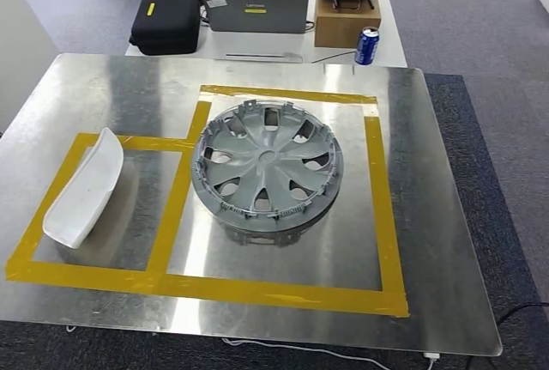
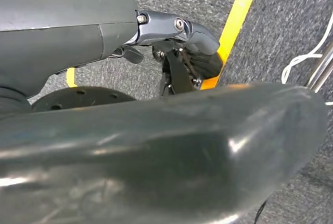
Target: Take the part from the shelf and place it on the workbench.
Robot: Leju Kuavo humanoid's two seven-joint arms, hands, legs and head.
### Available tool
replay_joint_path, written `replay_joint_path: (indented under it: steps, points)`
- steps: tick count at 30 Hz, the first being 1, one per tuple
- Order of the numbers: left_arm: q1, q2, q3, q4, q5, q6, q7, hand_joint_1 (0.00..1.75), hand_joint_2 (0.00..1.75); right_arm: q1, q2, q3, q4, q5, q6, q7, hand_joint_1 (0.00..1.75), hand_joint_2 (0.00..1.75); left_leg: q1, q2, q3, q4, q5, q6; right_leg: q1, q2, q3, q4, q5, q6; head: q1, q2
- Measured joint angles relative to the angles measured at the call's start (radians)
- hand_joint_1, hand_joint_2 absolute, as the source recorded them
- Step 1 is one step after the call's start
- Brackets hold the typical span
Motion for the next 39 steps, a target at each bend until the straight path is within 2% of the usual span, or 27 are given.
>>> replay_joint_path:
  steps: [2,5,7,10,12,15,18,20,25,30,35,39]
  points:
    - [0.001,-0.006,0.004,0.000,0.004,0.000,-0.003,0.00,0.00,0.043,0.084,-0.184,-0.087,-0.103,-0.003,-0.132,0.00,0.00,0.000,0.000,0.002,-0.001,-0.001,-0.001,0.000,0.001,0.001,0.000,-0.001,-0.001,0.000,0.000]
    - [0.001,-0.019,0.014,0.000,0.011,0.006,-0.004,0.00,0.00,0.045,0.284,-0.460,-0.192,-0.304,0.045,-0.345,0.00,0.00,0.000,0.002,0.005,-0.001,-0.002,-0.002,0.000,0.003,0.003,0.000,-0.002,-0.002,0.000,0.000]
    - [0.001,-0.029,0.020,0.000,0.013,0.011,-0.004,0.00,0.00,0.051,0.423,-0.604,-0.225,-0.360,0.036,-0.393,0.00,0.00,0.001,0.004,0.007,-0.002,-0.004,-0.003,0.001,0.005,0.005,0.001,-0.003,-0.003,0.000,0.000]
    - [0.001,-0.040,0.028,0.000,0.019,0.024,-0.011,0.00,0.00,0.066,0.620,-0.752,-0.235,-0.401,-0.038,-0.353,0.00,0.00,0.002,0.006,0.010,-0.002,-0.005,-0.003,0.001,0.007,0.008,0.001,-0.004,-0.003,0.000,0.000]
    - [0.002,-0.046,0.037,0.000,0.024,0.037,-0.017,0.00,0.00,0.068,0.716,-0.811,-0.246,-0.374,-0.078,-0.244,0.00,0.00,0.002,0.008,0.012,-0.002,-0.006,-0.003,0.001,0.009,0.009,0.002,-0.004,-0.004,0.000,0.000]
    - [0.001,-0.052,0.048,0.000,0.025,0.054,-0.022,0.00,0.00,0.068,0.806,-0.838,-0.256,-0.230,-0.095,-0.035,0.00,0.00,0.002,0.010,0.016,-0.002,-0.006,-0.004,0.001,0.011,0.012,0.002,-0.004,-0.004,0.000,0.000]
    - [-0.001,-0.054,0.050,0.000,0.014,0.068,-0.026,0.00,0.00,0.061,0.861,-0.839,-0.242,-0.035,-0.094,0.172,0.00,0.00,0.002,0.011,0.018,-0.002,-0.006,-0.004,0.001,0.012,0.014,0.002,-0.004,-0.004,0.000,0.000]
    - [-0.001,-0.054,0.050,0.000,0.008,0.072,-0.031,0.00,0.00,0.049,0.886,-0.839,-0.197,0.061,-0.117,0.251,0.00,0.00,0.002,0.011,0.019,-0.002,-0.006,-0.004,0.001,0.012,0.015,0.002,-0.004,-0.004,0.000,0.000]
    - [-0.001,-0.054,0.052,0.000,0.002,0.075,-0.040,0.00,0.00,0.022,0.926,-0.839,-0.038,0.127,-0.210,0.264,0.00,0.00,0.001,0.011,0.020,-0.002,-0.006,-0.003,0.001,0.012,0.016,0.002,-0.004,-0.004,0.000,0.000]
    - [-0.002,-0.053,0.058,0.000,0.008,0.066,-0.054,0.00,0.00,0.002,0.949,-0.839,0.232,0.197,-0.285,0.372,0.00,0.00,0.001,0.011,0.022,-0.002,-0.007,-0.003,0.001,0.012,0.017,0.002,-0.004,-0.004,0.000,0.000]
    - [-0.028,-0.035,0.088,0.000,0.068,0.058,-0.061,0.00,0.00,-0.010,0.962,-0.839,0.576,0.133,-0.299,0.296,0.00,0.00,0.003,0.011,0.022,-0.002,-0.007,-0.004,0.003,0.013,0.018,0.002,-0.004,-0.004,0.000,0.000]
    - [-0.036,-0.028,0.091,0.000,0.068,0.060,-0.059,0.00,0.00,-0.014,0.965,-0.839,0.640,0.126,-0.299,0.286,0.00,0.00,0.003,0.011,0.023,-0.002,-0.007,-0.004,0.003,0.013,0.018,0.002,-0.004,-0.004,0.000,0.000]
